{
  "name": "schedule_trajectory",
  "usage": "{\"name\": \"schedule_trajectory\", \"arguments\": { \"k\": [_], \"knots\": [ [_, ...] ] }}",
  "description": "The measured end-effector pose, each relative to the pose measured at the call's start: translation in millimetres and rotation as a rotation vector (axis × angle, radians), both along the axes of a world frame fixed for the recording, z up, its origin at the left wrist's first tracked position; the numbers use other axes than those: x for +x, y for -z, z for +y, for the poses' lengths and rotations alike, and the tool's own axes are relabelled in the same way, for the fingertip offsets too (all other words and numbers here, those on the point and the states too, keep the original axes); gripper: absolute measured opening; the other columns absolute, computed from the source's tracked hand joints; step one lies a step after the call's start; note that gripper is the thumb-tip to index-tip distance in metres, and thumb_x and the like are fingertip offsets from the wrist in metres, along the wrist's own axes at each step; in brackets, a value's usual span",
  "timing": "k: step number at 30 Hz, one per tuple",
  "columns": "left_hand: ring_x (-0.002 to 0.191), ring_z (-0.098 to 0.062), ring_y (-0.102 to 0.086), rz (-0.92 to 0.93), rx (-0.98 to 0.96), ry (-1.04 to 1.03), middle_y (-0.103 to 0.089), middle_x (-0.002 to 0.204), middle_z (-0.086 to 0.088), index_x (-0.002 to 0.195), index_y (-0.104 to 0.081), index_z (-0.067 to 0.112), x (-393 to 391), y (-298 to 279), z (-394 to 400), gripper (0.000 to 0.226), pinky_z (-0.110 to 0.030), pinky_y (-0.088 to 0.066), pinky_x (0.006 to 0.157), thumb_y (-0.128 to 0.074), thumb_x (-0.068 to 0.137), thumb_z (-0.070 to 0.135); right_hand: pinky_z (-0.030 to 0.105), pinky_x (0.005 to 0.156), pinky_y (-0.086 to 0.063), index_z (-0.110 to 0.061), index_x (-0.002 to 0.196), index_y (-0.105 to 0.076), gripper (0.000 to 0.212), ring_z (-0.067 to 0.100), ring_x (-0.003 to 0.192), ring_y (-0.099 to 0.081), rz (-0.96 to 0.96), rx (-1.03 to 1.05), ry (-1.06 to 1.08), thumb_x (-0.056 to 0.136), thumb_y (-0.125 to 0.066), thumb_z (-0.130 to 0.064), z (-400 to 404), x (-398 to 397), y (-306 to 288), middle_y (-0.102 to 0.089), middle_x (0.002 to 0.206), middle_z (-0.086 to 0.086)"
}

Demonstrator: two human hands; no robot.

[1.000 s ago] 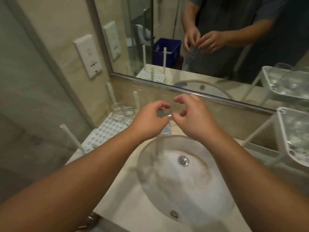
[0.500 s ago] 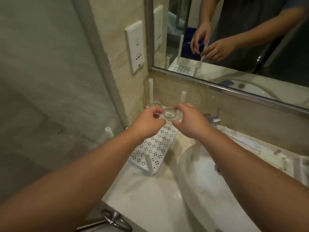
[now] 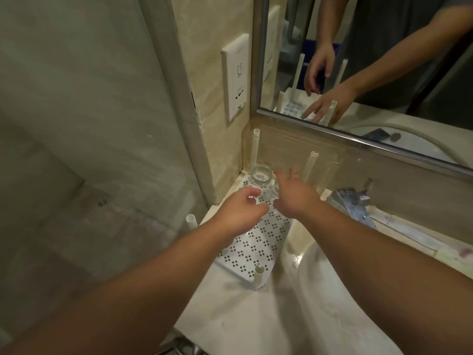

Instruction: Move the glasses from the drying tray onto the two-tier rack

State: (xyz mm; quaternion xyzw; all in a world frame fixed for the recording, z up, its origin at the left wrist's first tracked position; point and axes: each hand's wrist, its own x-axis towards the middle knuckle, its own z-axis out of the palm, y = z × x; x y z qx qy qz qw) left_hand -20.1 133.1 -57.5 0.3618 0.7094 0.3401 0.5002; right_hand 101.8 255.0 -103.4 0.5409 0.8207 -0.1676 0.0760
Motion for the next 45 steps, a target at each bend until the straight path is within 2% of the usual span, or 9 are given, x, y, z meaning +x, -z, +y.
{"name": "schedule_trajectory", "arguments": {
  "k": [4,11,25,27,30,35,38,41,45],
  "knots": [
    [0.093,-0.017,-0.068,-0.026,-0.006,-0.020,-0.061,0.117,0.003,0.132,-0.054,0.028,-6,1,-2,0.043,-0.028,-0.051,0.072,-0.064,0.090,0.026,0.044,0.096,-0.047,-0.025,0.153,-0.015,0.083,0.037,0.131,-0.048,-0.021,-0.018,0.029,0.086,-0.063,-0.021,2,-4,13,0.003,0.164,0.013],
    [0.084,-0.016,-0.067,-0.050,-0.021,-0.064,-0.065,0.110,0.003,0.125,-0.057,0.027,-14,7,-10,0.036,-0.030,-0.052,0.070,-0.063,0.090,0.026,0.039,0.073,-0.051,-0.025,0.124,-0.037,0.048,0.035,0.098,-0.060,0.011,0.045,0.014,0.086,-0.065,-0.028,-9,1,19,-0.045,0.123,0.012],
    [0.089,-0.016,-0.074,-0.205,-0.069,-0.142,-0.070,0.105,0.004,0.109,-0.066,0.030,-7,4,-35,0.020,-0.033,-0.059,0.075,-0.059,0.090,0.030,0.031,0.064,-0.041,-0.037,0.120,-0.042,0.048,0.022,0.082,-0.061,0.218,0.204,-0.030,0.078,-0.063,-0.048,-60,-1,-29,-0.053,0.116,-0.001],
    [0.087,-0.017,-0.073,-0.050,-0.024,-0.096,-0.070,0.101,0.005,0.102,-0.067,0.031,-1,2,-42,0.018,-0.037,-0.058,0.074,-0.053,0.093,0.039,0.029,0.060,-0.039,-0.038,0.119,-0.042,0.048,0.019,0.075,-0.059,0.266,0.272,-0.029,0.077,-0.063,-0.049,-67,-1,-46,-0.054,0.112,-0.004],
    [0.089,-0.020,-0.071,0.068,0.067,-0.028,-0.072,0.098,0.001,0.097,-0.070,0.026,8,-5,-49,0.043,-0.038,-0.054,0.079,-0.039,0.096,0.056,0.029,0.058,-0.043,-0.039,0.117,-0.044,0.047,0.017,0.073,-0.058,0.357,0.376,-0.028,0.076,-0.064,-0.049,-78,1,-74,-0.053,0.109,-0.008],
    [0.083,-0.023,-0.073,-0.455,-0.032,-0.177,-0.078,0.094,-0.003,0.095,-0.076,0.016,18,-30,-54,0.074,-0.039,-0.053,0.077,-0.029,0.093,0.074,0.031,0.058,-0.050,-0.043,0.110,-0.044,0.041,0.013,0.073,-0.057,0.505,0.470,0.001,0.076,-0.066,-0.051,-100,10,-113,-0.050,0.106,-0.012],
    [0.082,-0.030,-0.069,-0.627,-0.074,-0.155,-0.076,0.094,-0.012,0.104,-0.073,0.005,23,-43,-57,0.092,-0.036,-0.046,0.069,-0.025,0.086,0.082,0.033,0.058,-0.051,-0.042,0.109,-0.045,0.041,0.014,0.076,-0.056,0.568,0.519,-0.003,0.076,-0.067,-0.048,-122,16,-120,-0.049,0.106,-0.013],
    [0.074,-0.028,-0.065,-0.595,-0.079,-0.145,-0.072,0.085,-0.011,0.111,-0.073,0.003,27,-49,-59,0.102,-0.033,-0.043,0.064,-0.024,0.082,0.087,0.034,0.054,-0.052,-0.041,0.110,-0.045,0.042,0.012,0.076,-0.056,0.564,0.563,-0.010,0.076,-0.069,-0.045,-139,21,-120,-0.047,0.107,-0.014],
    [0.071,-0.024,-0.061,-0.490,-0.076,-0.137,-0.070,0.078,-0.008,0.098,-0.074,0.009,31,-55,-60,0.100,-0.033,-0.042,0.065,-0.024,0.076,0.092,0.034,0.050,-0.051,-0.039,0.107,-0.043,0.050,0.011,0.067,-0.054,0.641,0.577,0.021,0.072,-0.078,-0.037,-151,29,-118,-0.044,0.109,-0.016]
  ]
}}
